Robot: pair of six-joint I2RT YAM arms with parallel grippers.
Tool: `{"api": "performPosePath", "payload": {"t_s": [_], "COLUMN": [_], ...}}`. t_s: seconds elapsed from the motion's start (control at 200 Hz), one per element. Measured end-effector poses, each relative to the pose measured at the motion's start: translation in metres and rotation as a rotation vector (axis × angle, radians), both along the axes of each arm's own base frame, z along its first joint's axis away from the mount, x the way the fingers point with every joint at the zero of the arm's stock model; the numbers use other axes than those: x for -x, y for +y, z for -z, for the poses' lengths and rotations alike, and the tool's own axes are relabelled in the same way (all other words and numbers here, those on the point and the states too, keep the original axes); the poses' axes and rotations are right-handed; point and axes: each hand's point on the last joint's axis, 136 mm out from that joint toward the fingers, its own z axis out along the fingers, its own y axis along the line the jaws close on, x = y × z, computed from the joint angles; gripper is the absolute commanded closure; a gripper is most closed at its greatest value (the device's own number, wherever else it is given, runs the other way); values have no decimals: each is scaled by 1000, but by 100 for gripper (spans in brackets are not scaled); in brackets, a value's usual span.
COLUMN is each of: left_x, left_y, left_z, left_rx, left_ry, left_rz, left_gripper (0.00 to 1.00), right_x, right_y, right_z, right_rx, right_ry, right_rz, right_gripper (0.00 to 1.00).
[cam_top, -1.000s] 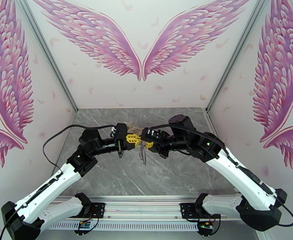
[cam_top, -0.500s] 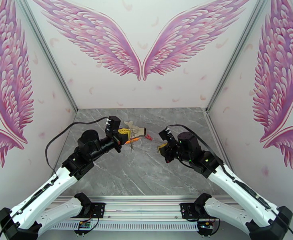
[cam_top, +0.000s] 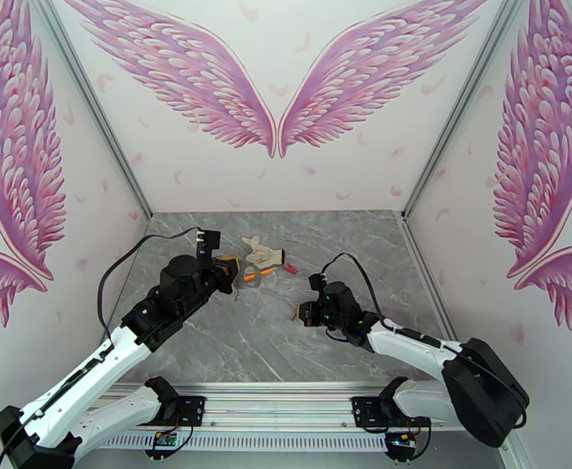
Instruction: Remove the keys from the keyring
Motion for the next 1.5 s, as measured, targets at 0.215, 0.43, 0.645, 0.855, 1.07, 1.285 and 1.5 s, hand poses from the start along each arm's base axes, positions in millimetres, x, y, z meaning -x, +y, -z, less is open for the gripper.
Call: {"api": "performPosePath", "payload": {"t_s": [0.215,0.43,0.645,0.855,1.07,1.285,1.5], "left_x": [-1,-1,0,3,-4,-12,-14], "left_y": [6,12,13,14,10,9,15], "left_z": [6,7,8,10,-17,-39,-51], "left_rx": [23,42,55,65,135,202,316], "left_ry": [41,60,72,109,132,182,223], "left_rz": [-47,-82,-93,-96,-125,-178,-249], "left_gripper": [100,100,100,100,100,100,100], "right_x": [-6,-15,-13,-13,2,30,23], "right_y": [4,10,3,-5,26,57,71], "right_z": [15,35,46,26,-70,-125,-108], "right_rx": [-12,-21,32,85,-10,-47,28], "right_ry": [26,57,96,49,-308,-693,-840], "right_rz": [21,25,47,46,-163,-355,-409], "right_gripper": [100,93,60,50,47,47,45]}}
